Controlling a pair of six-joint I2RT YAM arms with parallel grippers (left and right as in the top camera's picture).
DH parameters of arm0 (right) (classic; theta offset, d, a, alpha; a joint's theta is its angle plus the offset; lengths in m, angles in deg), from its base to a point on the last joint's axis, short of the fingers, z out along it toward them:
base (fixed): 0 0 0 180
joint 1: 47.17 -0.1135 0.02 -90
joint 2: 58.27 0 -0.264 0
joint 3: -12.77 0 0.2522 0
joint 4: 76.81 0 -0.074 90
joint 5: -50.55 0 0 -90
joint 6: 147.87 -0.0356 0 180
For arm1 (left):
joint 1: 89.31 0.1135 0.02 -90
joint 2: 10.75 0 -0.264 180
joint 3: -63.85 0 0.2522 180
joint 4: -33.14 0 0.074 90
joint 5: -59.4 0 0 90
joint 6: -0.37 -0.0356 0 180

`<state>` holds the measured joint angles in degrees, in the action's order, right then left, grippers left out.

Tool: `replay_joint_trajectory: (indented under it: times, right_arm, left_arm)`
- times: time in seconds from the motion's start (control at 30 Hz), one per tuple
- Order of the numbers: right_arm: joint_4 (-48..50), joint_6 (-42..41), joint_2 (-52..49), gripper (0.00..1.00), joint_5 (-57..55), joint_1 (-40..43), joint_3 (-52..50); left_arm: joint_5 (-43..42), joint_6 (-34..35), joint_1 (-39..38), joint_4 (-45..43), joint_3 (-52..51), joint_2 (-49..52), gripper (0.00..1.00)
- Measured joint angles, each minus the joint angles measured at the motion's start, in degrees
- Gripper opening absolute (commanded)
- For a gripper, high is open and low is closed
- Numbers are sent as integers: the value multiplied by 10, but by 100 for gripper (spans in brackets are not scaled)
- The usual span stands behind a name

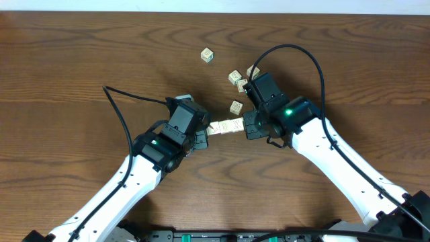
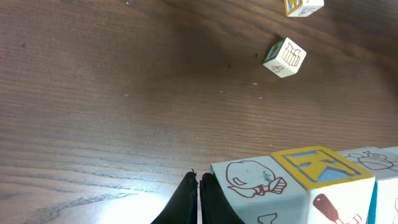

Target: Lift 5 blocks

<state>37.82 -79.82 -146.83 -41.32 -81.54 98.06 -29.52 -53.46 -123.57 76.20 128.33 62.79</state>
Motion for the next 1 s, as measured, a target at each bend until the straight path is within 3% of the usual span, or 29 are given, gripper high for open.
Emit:
replay_joint_trajectory:
  times: [1.0]
  right_arm:
    - [-8,-11,0,1,21,9,0]
  left_arm:
    - [4,-26,0,-11,0,0,7]
